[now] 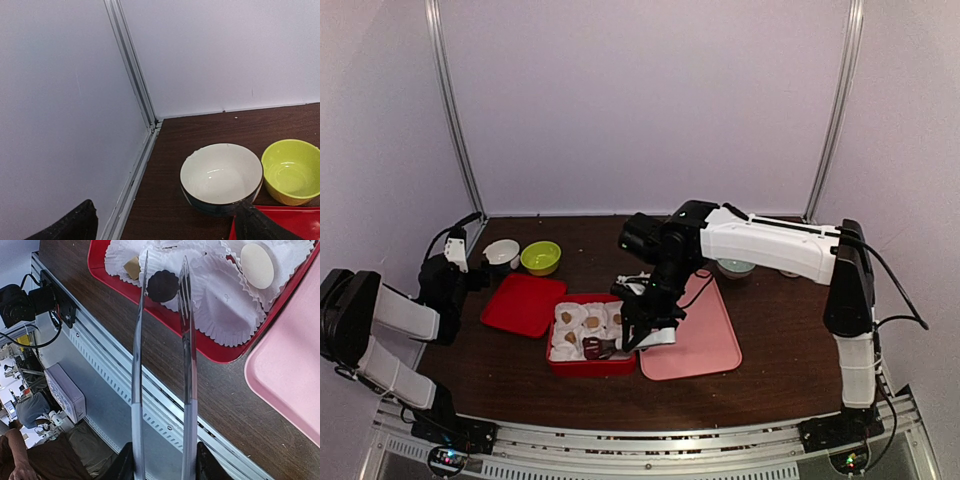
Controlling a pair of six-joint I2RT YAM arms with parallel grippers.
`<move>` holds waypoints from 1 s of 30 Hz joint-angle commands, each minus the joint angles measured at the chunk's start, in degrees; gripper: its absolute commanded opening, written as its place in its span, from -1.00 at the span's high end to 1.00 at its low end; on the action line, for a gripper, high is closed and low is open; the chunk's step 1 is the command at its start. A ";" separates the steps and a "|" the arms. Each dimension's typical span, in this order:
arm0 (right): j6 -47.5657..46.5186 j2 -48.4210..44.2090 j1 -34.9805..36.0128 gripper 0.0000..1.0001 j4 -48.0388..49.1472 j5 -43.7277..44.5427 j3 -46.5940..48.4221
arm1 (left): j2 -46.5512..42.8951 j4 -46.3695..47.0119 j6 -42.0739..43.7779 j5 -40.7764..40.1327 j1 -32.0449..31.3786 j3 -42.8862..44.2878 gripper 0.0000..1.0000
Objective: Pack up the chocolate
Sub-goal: Place the fake chocolate in the empty pocket of the box, then pick up the fake chocolate from the plate.
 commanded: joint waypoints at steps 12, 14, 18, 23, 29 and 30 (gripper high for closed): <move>-1.99 -1.19 0.13 0.28 -1.35 2.27 2.57 | 0.48 2.95 -0.46 0.28 0.38 0.03 -0.95; -1.96 -1.37 0.03 0.28 -1.35 2.62 3.00 | 0.49 2.89 -0.45 0.28 0.38 -0.02 -0.96; -2.10 -2.02 -0.34 0.27 -1.29 3.28 3.39 | 0.49 2.96 -0.45 0.27 0.43 -0.01 -0.96; -2.50 -2.60 -0.91 0.27 -2.00 3.89 3.62 | 0.49 2.99 -0.48 0.32 0.40 -0.05 -0.96; -3.31 -3.79 -1.52 0.27 -2.82 5.43 3.92 | 0.49 3.00 -0.45 0.31 0.39 -0.02 -0.96; -3.45 -4.12 -1.74 0.27 -2.90 5.95 3.91 | 0.49 2.97 -0.45 0.27 0.40 -0.06 -0.95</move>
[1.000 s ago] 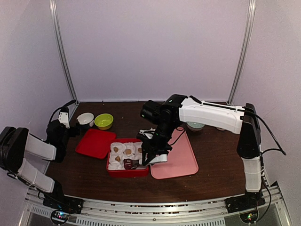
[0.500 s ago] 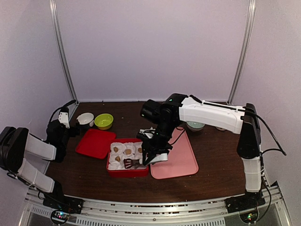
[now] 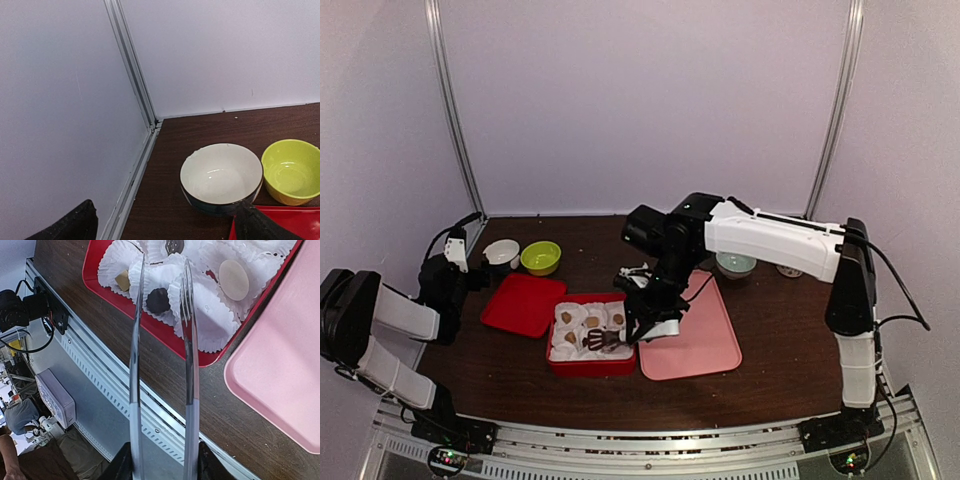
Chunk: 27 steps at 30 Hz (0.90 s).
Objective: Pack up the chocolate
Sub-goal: Pick up the fake chocolate from the plate.
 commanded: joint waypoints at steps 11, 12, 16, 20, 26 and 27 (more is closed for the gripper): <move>-1.94 -9.49 -3.53 0.29 1.02 9.77 -1.36 | 0.48 2.95 -0.54 0.29 0.39 -0.05 -0.96; -1.87 -10.19 -3.83 0.29 1.62 10.37 -1.96 | 0.44 2.96 -0.46 0.26 0.39 0.03 -0.96; -1.43 -12.20 -5.06 0.28 2.78 15.19 -2.99 | 0.49 2.95 -0.46 0.32 0.39 -0.03 -0.95; 2.06 -14.05 -7.33 0.28 3.63 24.31 -4.49 | 0.48 2.99 -0.45 0.31 0.42 -0.01 -0.96; 6.31 -13.68 -10.85 0.26 5.84 31.60 -7.03 | 0.49 3.00 -0.45 0.33 0.40 -0.04 -0.96; 6.36 -12.89 -11.02 0.25 5.80 32.08 -6.42 | 0.44 2.98 -0.45 0.32 0.42 -0.04 -0.96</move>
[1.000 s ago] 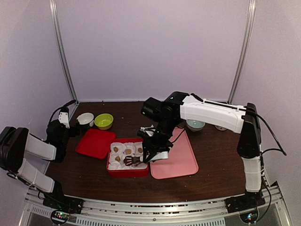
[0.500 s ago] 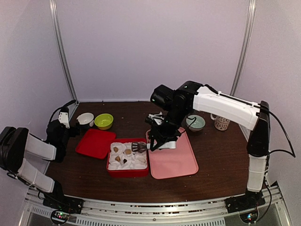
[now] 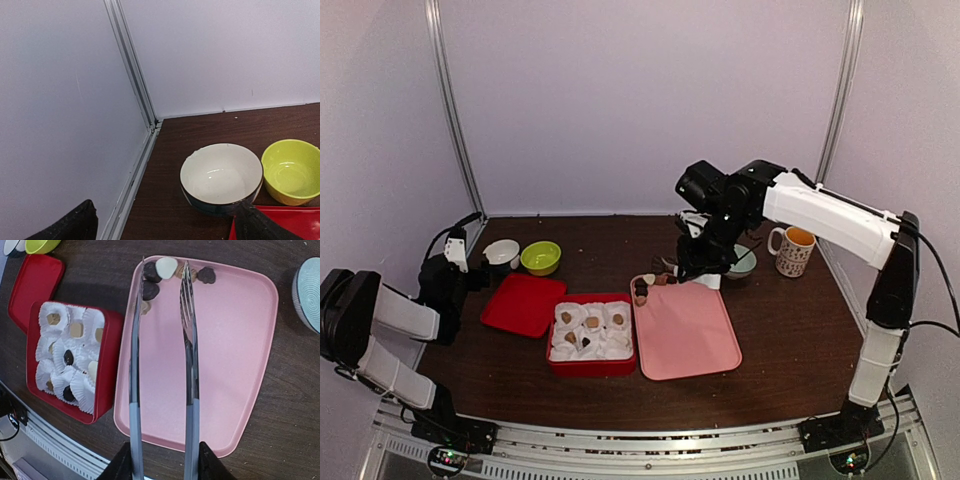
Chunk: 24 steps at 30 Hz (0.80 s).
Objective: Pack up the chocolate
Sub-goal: Pick up the fake chocolate from the plate.
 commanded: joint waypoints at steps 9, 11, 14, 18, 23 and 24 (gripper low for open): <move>4.96 8.63 -2.94 0.22 -4.00 11.63 7.02 | 0.49 3.01 -0.46 0.36 0.44 0.05 -0.96; 5.15 9.50 -3.06 0.21 -4.34 11.70 7.54 | 0.49 2.95 -0.45 0.34 0.38 0.01 -0.96; 5.41 10.18 -3.12 0.21 -4.76 12.00 7.62 | 0.47 3.00 -0.45 0.28 0.41 -0.01 -0.96; 5.79 10.48 -3.13 0.21 -4.93 11.56 7.42 | 0.48 2.96 -0.46 0.33 0.42 -0.05 -0.96; 6.16 10.48 -3.12 0.21 -4.20 11.35 7.44 | 0.49 2.98 -0.46 0.30 0.41 -0.01 -0.96; 6.30 10.53 -3.14 0.21 -4.12 11.35 7.48 | 0.47 3.00 -0.45 0.29 0.38 -0.03 -0.95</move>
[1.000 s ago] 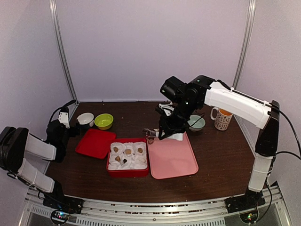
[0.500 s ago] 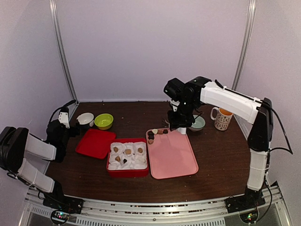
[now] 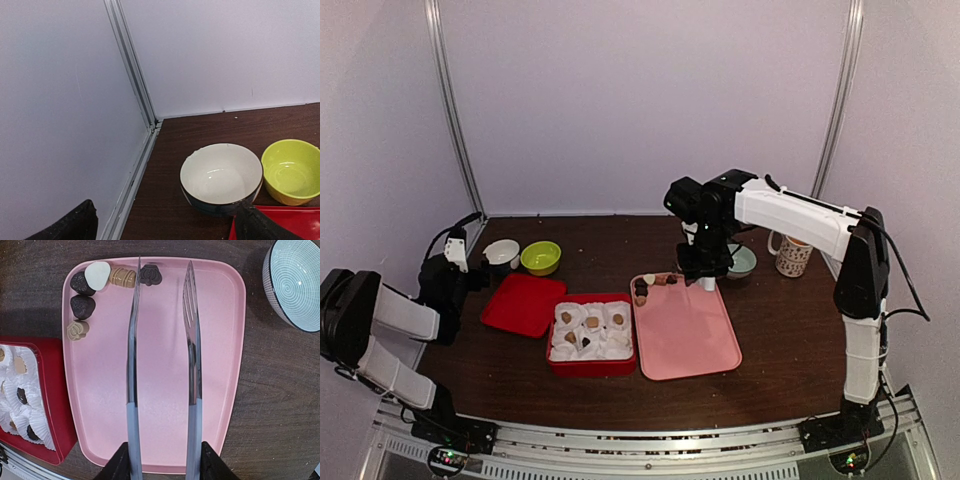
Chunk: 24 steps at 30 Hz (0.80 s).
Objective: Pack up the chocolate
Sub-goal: Pick up the fake chocolate from the plate.
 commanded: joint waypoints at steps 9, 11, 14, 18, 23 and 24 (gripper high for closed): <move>1.63 -0.01 -0.24 0.21 0.05 1.36 1.92 | 0.49 2.97 -0.45 0.27 0.43 -0.06 -0.95; 1.65 0.16 -0.22 0.21 0.08 1.21 1.92 | 0.42 2.98 -0.45 0.25 0.44 0.01 -0.96; 1.83 0.45 -0.19 0.21 0.17 1.12 1.92 | 0.47 2.96 -0.45 0.30 0.42 -0.02 -0.95; 2.18 1.13 -0.22 0.21 0.09 0.86 1.94 | 0.49 3.00 -0.46 0.31 0.40 0.03 -0.96; 2.41 2.19 -0.22 0.20 0.00 0.03 1.92 | 0.48 2.97 -0.50 0.32 0.40 0.00 -0.96; 2.42 2.33 -0.22 0.19 0.05 -0.14 1.91 | 0.47 3.00 -0.46 0.26 0.40 -0.03 -0.96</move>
